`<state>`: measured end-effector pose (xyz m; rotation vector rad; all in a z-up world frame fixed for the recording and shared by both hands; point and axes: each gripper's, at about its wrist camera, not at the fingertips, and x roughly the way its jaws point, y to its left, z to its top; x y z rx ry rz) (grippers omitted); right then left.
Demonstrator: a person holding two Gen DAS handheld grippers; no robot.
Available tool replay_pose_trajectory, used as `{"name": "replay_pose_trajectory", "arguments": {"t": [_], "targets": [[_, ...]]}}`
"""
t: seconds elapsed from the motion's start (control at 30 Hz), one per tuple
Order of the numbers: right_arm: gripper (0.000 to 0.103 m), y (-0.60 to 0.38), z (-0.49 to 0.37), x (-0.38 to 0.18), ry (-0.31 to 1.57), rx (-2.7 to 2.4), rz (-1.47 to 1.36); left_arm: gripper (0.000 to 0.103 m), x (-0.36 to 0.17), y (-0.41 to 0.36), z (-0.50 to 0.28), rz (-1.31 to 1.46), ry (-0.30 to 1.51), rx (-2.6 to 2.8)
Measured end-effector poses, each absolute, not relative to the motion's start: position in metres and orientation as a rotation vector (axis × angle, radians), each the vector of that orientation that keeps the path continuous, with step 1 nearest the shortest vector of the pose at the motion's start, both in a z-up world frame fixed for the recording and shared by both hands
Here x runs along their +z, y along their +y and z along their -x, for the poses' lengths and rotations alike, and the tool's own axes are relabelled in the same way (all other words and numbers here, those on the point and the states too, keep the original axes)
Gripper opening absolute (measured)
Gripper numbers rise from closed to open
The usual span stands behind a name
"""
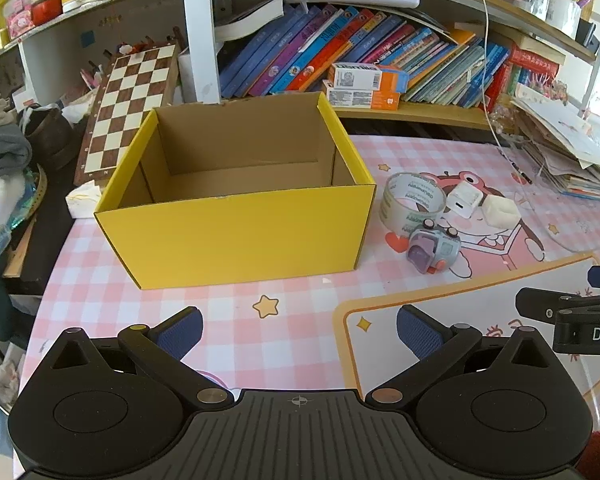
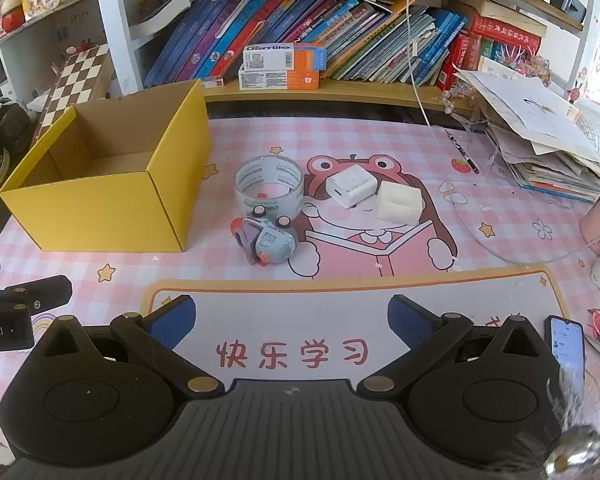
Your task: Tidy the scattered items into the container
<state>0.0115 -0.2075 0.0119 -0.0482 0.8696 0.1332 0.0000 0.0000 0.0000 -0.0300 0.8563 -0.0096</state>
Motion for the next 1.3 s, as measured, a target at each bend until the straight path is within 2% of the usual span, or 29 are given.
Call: {"name": "replay_pose_trajectory", "arguments": {"t": [1.3], "targets": [[0.103, -0.2063, -0.0126, 0.0113, 0.881, 0.131, 0.037, 0.103, -0.0036, 0.006, -0.0023, 0.052, 0.876, -0.027]]}}
